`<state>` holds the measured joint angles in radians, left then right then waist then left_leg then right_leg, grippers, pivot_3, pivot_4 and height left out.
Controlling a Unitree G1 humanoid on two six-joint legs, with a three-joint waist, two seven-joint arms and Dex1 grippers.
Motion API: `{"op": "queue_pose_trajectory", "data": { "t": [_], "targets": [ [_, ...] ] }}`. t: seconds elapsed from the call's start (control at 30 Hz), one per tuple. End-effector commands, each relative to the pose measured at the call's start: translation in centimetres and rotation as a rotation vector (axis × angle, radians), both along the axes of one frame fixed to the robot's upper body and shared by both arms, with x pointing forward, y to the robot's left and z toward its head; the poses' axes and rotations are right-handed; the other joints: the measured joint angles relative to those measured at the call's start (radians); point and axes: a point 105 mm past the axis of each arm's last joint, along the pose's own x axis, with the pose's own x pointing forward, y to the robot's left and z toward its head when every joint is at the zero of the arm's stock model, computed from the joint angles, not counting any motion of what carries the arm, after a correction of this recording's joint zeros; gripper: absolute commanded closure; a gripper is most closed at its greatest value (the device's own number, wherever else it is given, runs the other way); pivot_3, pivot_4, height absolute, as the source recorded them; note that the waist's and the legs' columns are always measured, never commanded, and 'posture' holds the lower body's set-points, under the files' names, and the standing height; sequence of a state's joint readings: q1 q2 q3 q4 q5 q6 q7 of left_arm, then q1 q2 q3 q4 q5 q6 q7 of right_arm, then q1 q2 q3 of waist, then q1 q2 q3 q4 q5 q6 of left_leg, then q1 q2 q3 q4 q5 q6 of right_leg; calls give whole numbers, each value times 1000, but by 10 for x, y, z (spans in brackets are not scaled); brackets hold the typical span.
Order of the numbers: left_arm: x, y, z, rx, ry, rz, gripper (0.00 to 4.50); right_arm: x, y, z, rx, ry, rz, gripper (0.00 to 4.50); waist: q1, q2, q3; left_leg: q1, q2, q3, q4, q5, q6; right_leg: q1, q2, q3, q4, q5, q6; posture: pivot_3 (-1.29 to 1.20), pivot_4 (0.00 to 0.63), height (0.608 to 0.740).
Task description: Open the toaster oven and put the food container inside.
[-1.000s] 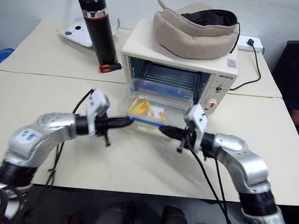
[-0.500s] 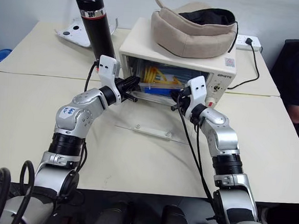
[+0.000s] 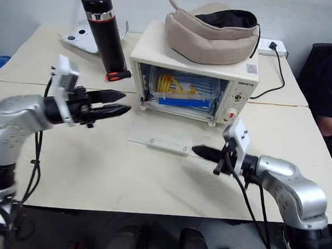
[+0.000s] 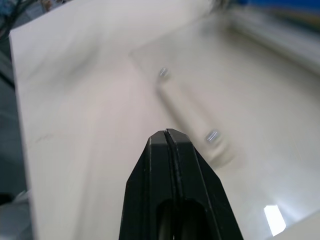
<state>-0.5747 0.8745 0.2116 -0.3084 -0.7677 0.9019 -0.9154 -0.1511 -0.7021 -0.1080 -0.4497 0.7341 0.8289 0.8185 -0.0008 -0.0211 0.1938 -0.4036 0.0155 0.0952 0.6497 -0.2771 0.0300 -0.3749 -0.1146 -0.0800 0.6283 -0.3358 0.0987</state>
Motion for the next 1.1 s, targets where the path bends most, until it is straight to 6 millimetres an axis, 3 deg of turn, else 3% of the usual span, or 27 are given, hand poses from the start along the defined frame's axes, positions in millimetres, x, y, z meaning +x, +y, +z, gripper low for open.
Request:
{"op": "queue_pose_trajectory", "data": {
  "t": [0.03, 0.13, 0.3, 0.4, 0.47, 0.53, 0.63, 0.73, 0.93, 0.97, 1.1],
  "targets": [
    [-27, 1, 11, 66, 6, -124, 636, -4, -5, -8, -39, -16, -51, 4500, 0, 0, 0, 0, 0, 0, 0, 0, 0, 0, 0, 0, 0, 0, 0, 0, 150, 740],
    [-40, 7, 10, 148, 36, -172, 19, 2, -8, -29, -76, -10, -136, 4500, -1, 0, 0, 0, 0, 1, -1, 0, -1, -1, 0, 1, 0, 0, 0, 0, 150, 740],
    [-46, 14, 6, 243, 45, -186, 19, 29, -10, -39, -45, -54, -293, 4500, -6, 1, 0, 0, 0, 2, -2, 0, -1, -3, 1, 2, 1, -1, -1, 0, 150, 740],
    [-39, 14, 7, 263, -12, -137, 19, 42, -10, -30, -6, -100, -329, 4500, -5, 1, 0, 0, 0, 2, -2, 0, -1, -3, 1, 2, 1, -1, -1, 0, 150, 740],
    [-36, 16, 7, 246, -4, -118, 19, 51, -10, -3, 119, -149, -346, 4500, -4, 1, 0, 0, 0, 2, -2, 0, -1, -3, 1, 2, 1, -1, -1, 0, 150, 740],
    [-34, 21, 3, 255, 4, -105, 0, 48, -10, 32, 249, -174, -286, 4127, -4, 1, 1, 0, 0, 2, -2, 0, -1, -3, 1, 2, 1, -1, -1, 0, 150, 740],
    [-30, 28, 2, 272, -4, -79, 0, 35, -16, 68, 247, -213, -149, 3259, -3, 3, 2, -1, 0, 2, -2, 0, 0, -3, 1, 2, 3, -1, -1, 0, 150, 740],
    [-25, 35, 8, 255, -15, -51, 0, 26, -27, 87, 194, -221, -71, 2242, 0, 2, 1, -1, 1, 0, -2, -1, 1, -2, 1, 1, 3, -1, -1, 0, 150, 740],
    [-20, 65, 27, 231, -47, 33, 0, 12, -75, 128, -30, -252, -6, 238, -3, 4, 2, -1, 0, 2, -1, -2, 4, -2, 0, 1, 0, 0, -1, 0, 150, 740],
    [-20, 69, 34, 217, -57, 45, 0, 11, -84, 134, -66, -260, -15, 15, -3, 4, 2, -1, 0, 2, -1, -2, 4, -2, 0, 2, 0, 0, -1, 0, 150, 740],
    [-21, 77, 60, 162, -114, 76, 0, 18, -105, 149, -126, -341, -70, 15, -6, 4, 2, -1, 1, 4, 0, -2, 4, -3, 0, 2, 0, -1, -1, 0, 150, 740]
  ]
}}
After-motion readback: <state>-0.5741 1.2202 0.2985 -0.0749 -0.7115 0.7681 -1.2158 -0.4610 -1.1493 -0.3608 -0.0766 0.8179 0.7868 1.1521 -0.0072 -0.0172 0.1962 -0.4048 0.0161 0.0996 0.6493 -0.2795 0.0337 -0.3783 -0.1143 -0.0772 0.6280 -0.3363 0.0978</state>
